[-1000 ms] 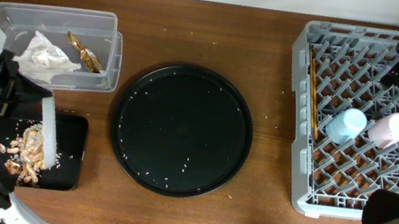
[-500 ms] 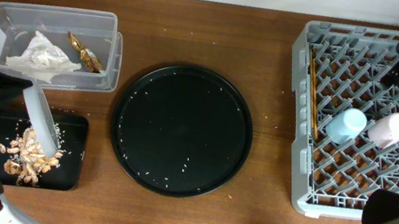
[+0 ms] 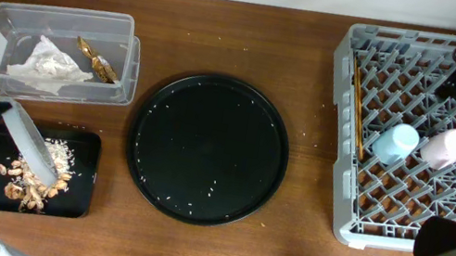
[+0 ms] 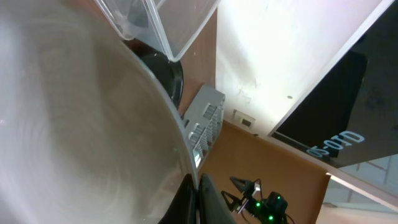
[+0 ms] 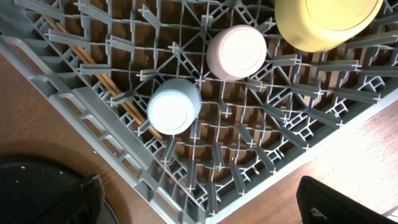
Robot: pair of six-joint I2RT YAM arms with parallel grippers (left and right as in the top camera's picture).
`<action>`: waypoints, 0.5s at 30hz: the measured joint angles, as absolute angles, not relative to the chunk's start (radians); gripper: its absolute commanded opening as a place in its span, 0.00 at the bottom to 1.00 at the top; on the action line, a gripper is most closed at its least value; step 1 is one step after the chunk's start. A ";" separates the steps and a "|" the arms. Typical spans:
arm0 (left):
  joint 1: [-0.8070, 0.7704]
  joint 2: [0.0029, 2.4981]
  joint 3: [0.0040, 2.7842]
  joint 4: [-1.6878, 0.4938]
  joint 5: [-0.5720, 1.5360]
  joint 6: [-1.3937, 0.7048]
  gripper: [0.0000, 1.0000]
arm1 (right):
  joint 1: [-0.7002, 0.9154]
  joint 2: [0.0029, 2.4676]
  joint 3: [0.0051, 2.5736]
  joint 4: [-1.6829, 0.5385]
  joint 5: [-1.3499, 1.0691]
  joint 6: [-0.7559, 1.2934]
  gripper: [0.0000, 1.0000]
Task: Sort waste into correct bins and load items into the dishwasher rack
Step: 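Carry the empty plate back and set it on the round tray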
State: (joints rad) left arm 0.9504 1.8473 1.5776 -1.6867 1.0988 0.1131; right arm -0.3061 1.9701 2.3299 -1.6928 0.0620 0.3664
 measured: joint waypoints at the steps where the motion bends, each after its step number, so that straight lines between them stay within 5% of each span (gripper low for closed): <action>1: 0.941 1.832 1.558 -1.687 1.098 0.113 0.01 | -0.306 1.970 2.330 -1.693 0.062 0.366 0.98; 7: 0.625 1.650 1.526 -1.685 1.010 0.113 0.01 | -0.306 1.970 2.330 -1.693 0.062 0.366 0.98; 12: 0.203 1.595 1.518 -1.554 0.847 0.097 0.01 | -0.306 1.970 2.330 -1.692 0.062 0.367 0.98; 15: -0.150 1.594 1.516 -1.332 0.677 -0.140 0.01 | -0.306 1.970 2.330 -1.692 0.062 0.366 0.98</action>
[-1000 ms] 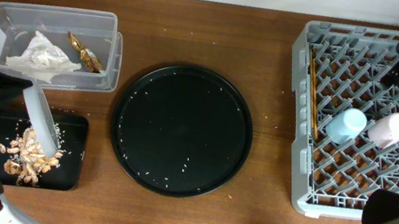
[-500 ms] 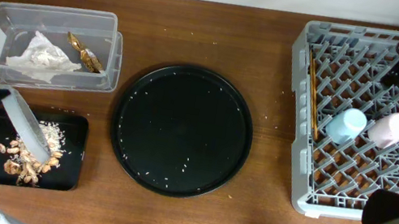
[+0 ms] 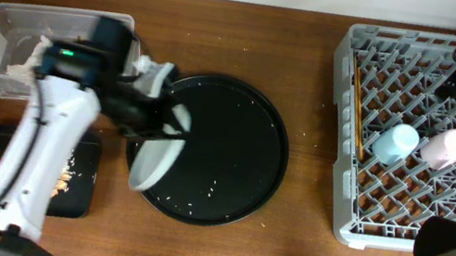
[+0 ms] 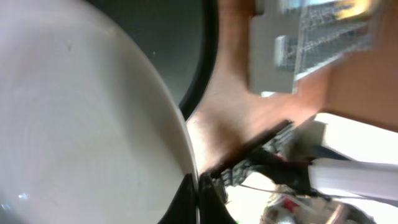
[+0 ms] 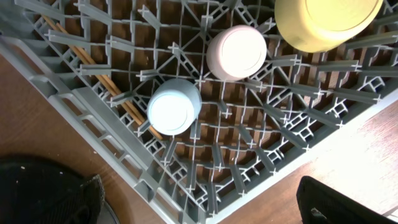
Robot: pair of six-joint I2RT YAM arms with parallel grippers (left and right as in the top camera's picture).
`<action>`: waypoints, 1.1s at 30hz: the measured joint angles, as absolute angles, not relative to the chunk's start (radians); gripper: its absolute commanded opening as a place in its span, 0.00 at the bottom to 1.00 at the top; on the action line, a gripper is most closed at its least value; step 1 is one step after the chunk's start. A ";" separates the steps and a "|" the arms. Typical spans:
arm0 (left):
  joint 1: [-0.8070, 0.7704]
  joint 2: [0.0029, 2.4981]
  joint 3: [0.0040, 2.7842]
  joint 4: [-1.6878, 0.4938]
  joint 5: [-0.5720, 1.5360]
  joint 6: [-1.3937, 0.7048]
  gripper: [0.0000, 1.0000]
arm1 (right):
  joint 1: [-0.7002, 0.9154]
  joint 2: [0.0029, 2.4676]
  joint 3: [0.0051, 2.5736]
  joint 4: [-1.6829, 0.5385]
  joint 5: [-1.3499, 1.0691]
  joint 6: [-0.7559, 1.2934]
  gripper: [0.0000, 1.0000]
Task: Sort waste into correct bins and load items into the dishwasher rack
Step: 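Carry the empty plate back and set it on the round tray, then reach the right gripper to the white plate and grasp its rim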
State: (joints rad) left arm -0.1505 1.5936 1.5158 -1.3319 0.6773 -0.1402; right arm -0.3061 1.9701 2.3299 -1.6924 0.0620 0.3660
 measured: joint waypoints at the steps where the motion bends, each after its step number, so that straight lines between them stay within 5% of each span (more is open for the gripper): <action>1: -0.288 1.595 1.515 -1.232 0.556 -0.257 0.01 | -0.306 1.970 2.330 -1.693 0.062 0.366 0.98; 5: -0.628 1.599 1.512 -1.015 0.163 -0.502 0.01 | -0.306 1.970 2.330 -1.693 0.062 0.366 0.98; 11: -0.767 1.802 1.512 -0.870 -0.080 -0.577 0.01 | -0.306 1.970 2.330 -1.693 0.062 0.366 0.98; 12: -0.767 1.831 1.512 -0.870 -0.087 -0.581 0.15 | -0.306 1.970 2.330 -1.693 0.062 0.366 0.98; 13: -0.767 1.860 1.512 -0.870 -0.087 -0.584 0.55 | -0.306 1.970 2.330 -1.693 0.062 0.366 0.98; 14: -0.767 1.886 1.513 -0.870 -0.087 -0.588 0.69 | -0.306 1.970 2.330 -1.693 0.062 0.366 0.98; 20: -0.756 1.900 1.528 -0.943 -0.086 -0.592 0.82 | -0.306 1.970 2.330 -1.693 0.062 0.367 0.98; 21: -0.686 1.844 1.544 -1.033 -0.103 -0.591 0.99 | -0.306 1.970 2.330 -1.693 0.062 0.366 0.98; 23: -0.529 1.718 1.567 -1.104 -0.130 -0.589 0.99 | -0.306 1.970 2.330 -1.693 0.062 0.366 0.98; 25: -0.195 1.513 1.601 -1.202 -0.205 -0.592 0.99 | -0.306 1.970 2.330 -1.693 0.062 0.366 0.98; 28: 0.118 1.495 1.605 -1.330 -0.218 -0.591 0.99 | -0.306 1.970 2.330 -1.693 0.062 0.366 0.98; 33: 0.289 1.496 1.604 -1.356 -0.218 -0.591 0.99 | -0.306 1.970 2.330 -1.688 0.062 0.368 0.98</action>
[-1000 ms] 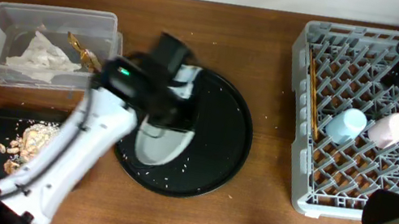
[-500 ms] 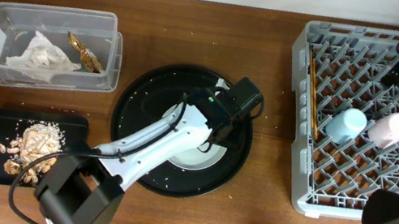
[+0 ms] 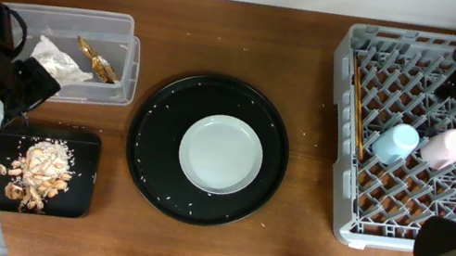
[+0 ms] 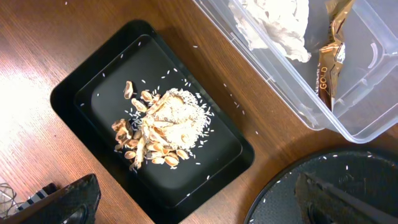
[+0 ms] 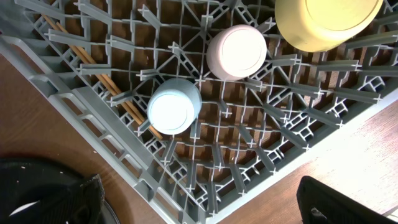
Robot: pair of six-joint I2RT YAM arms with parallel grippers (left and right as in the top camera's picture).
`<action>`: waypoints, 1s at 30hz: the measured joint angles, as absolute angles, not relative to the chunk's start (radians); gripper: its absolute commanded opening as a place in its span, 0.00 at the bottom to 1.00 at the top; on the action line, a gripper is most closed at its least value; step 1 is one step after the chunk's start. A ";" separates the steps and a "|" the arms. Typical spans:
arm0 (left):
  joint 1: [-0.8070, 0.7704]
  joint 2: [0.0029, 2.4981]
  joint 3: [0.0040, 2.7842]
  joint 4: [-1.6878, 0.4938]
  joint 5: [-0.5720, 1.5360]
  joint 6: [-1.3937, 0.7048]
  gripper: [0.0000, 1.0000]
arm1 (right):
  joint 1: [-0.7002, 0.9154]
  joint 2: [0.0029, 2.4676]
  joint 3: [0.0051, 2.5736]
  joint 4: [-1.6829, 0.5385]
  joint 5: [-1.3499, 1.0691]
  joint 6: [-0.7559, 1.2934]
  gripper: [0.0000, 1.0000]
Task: Sort waste into correct bins and load items into the dishwasher rack
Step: 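Reach the right gripper to the white plate and grasp its rim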
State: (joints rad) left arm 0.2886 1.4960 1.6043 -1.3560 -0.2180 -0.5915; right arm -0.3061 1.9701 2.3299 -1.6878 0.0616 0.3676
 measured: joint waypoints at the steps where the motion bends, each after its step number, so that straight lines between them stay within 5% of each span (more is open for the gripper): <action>1: 0.289 1.496 1.604 -1.357 -0.218 -0.591 0.99 | -0.306 1.970 2.330 -1.648 0.051 0.388 0.98; 7: 0.289 1.496 1.604 -1.358 -0.218 -0.591 0.99 | -0.260 1.970 2.323 -1.693 -0.340 0.324 0.98; 13: 0.289 1.496 1.601 -1.359 -0.218 -0.591 0.99 | 0.292 1.992 1.882 -1.393 -0.261 0.101 0.99; 18: 0.289 1.496 1.601 -1.360 -0.218 -0.591 0.99 | 0.439 1.997 1.644 -1.107 -0.186 0.211 0.76; 22: 0.289 1.496 1.601 -1.361 -0.218 -0.591 0.99 | 0.439 1.995 1.469 -0.952 -0.165 0.241 0.71; 30: 0.289 1.496 1.601 -1.359 -0.218 -0.591 0.99 | 0.439 1.995 1.338 -0.805 -0.230 0.299 0.33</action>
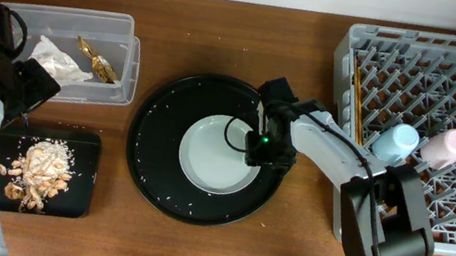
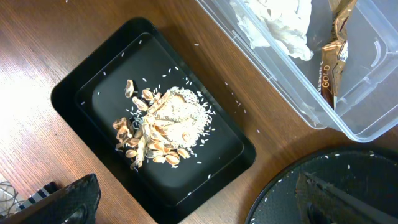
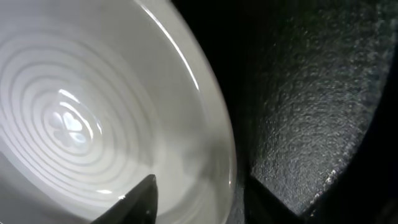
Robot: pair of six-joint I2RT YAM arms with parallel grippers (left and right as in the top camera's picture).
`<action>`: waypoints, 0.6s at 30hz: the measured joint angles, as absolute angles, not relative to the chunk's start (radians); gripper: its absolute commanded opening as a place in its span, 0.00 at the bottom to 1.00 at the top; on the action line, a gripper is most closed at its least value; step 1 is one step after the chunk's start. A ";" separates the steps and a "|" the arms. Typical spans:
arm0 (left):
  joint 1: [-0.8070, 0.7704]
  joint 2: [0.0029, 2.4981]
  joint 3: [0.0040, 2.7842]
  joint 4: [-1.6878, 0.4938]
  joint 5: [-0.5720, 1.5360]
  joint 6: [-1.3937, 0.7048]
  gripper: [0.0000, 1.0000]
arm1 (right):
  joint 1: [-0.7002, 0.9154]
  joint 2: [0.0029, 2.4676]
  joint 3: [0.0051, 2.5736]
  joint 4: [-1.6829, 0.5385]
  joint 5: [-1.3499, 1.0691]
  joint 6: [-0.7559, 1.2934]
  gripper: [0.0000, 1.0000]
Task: Sort waste into correct bins and load items into the dishwasher rack
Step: 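Reach the right gripper to the white plate and grasp its rim, then carry the plate right and stand it upright in the rack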
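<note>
A white plate (image 1: 216, 152) lies flat in the middle of the round black tray (image 1: 154, 148). My right gripper (image 1: 264, 149) is down at the plate's right rim. In the right wrist view the gripper (image 3: 199, 186) is open and stands astride that rim (image 3: 231, 163), one finger (image 3: 144, 198) over the plate's inside, the other outside over the tray. My left gripper (image 2: 198, 190) is open and holds nothing, above the table between the black scrap bin (image 2: 74, 93) and the tray. The grey dishwasher rack (image 1: 343, 181) is at the right.
The rack holds a blue cup (image 1: 395, 142), a pink cup (image 1: 446, 146), a yellow bowl and chopsticks (image 1: 359, 104). A clear bin (image 1: 123, 58) with tissue and a gold wrapper sits at the back left. The black bin (image 1: 74, 200) holds rice and shells.
My right arm was up over the rack; now its gripper is down at the white plate's right rim on the round tray. The left arm and the plate have not moved.
My left gripper held the white plate tilted over the black scrap bin. Then it held the plate over the round tray. A second ago the plate lay on the tray and the left gripper was open near the bins. Now the right gripper straddles the plate's rim.
</note>
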State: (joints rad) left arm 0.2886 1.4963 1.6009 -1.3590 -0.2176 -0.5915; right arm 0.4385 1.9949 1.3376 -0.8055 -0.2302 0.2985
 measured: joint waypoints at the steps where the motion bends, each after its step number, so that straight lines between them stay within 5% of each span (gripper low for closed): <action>1: 0.289 1.496 1.601 -1.359 -0.218 -0.591 0.99 | 0.439 1.995 1.338 -0.798 -0.234 0.323 0.30; 4: 0.289 1.496 1.601 -1.359 -0.218 -0.591 1.00 | 0.440 1.995 1.336 -0.785 -0.233 0.346 0.07; 6: 0.289 1.496 1.601 -1.359 -0.218 -0.591 0.99 | 0.439 1.995 1.336 -0.784 -0.233 0.356 0.04; 13: 0.289 1.496 1.601 -1.359 -0.218 -0.591 0.99 | 0.336 1.990 1.430 -0.922 -0.326 0.336 0.04; 18: 0.289 1.496 1.601 -1.359 -0.218 -0.591 0.99 | 0.092 1.893 1.913 -1.280 -0.331 0.252 0.04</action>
